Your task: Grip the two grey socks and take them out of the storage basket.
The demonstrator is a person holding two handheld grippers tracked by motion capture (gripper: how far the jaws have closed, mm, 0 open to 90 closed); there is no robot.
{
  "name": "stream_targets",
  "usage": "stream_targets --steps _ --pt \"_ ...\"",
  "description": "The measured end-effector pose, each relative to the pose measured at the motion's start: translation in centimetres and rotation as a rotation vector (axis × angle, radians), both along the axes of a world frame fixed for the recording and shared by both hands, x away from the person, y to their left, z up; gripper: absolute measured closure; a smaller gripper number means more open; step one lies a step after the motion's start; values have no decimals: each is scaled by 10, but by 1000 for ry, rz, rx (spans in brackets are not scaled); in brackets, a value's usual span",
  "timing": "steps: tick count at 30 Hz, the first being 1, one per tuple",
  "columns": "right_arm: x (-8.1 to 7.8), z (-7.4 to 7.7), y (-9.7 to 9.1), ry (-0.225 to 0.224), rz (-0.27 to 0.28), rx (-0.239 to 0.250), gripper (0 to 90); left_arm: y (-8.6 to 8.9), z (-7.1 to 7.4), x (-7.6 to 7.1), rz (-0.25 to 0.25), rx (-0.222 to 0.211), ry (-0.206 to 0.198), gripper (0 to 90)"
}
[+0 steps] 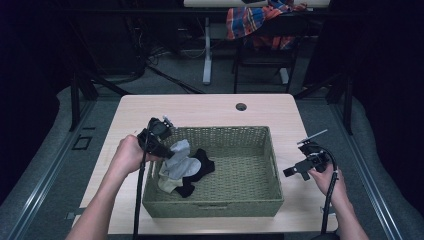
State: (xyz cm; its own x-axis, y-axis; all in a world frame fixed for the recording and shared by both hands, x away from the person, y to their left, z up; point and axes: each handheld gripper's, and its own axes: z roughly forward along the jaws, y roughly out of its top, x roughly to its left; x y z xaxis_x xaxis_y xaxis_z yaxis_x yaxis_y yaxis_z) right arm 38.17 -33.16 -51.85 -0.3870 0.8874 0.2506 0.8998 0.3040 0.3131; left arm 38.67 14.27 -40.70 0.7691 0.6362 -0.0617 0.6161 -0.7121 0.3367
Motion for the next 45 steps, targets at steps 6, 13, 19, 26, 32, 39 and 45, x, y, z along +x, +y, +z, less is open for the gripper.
stream_targets --steps 6,13,19,26,32,39,45 --pt "1 1 1 5 16 2 0 1 7 6 7 -1 -5 847" --pt "1 0 1 5 8 1 0 1 14 14 9 8 2 848" --pt "2 1 -1 17 23 -8 0 2 25 19 14 20 -14 848" --pt "2 1 -2 24 29 -11 0 12 41 25 45 25 -39 849" --pt "2 0 -2 25 28 -11 0 28 48 27 82 26 -50 849" --pt "2 0 -2 24 26 -13 0 50 52 27 129 19 -58 849" --pt "0 0 -2 11 1 -5 0 74 54 24 198 4 -73 849"
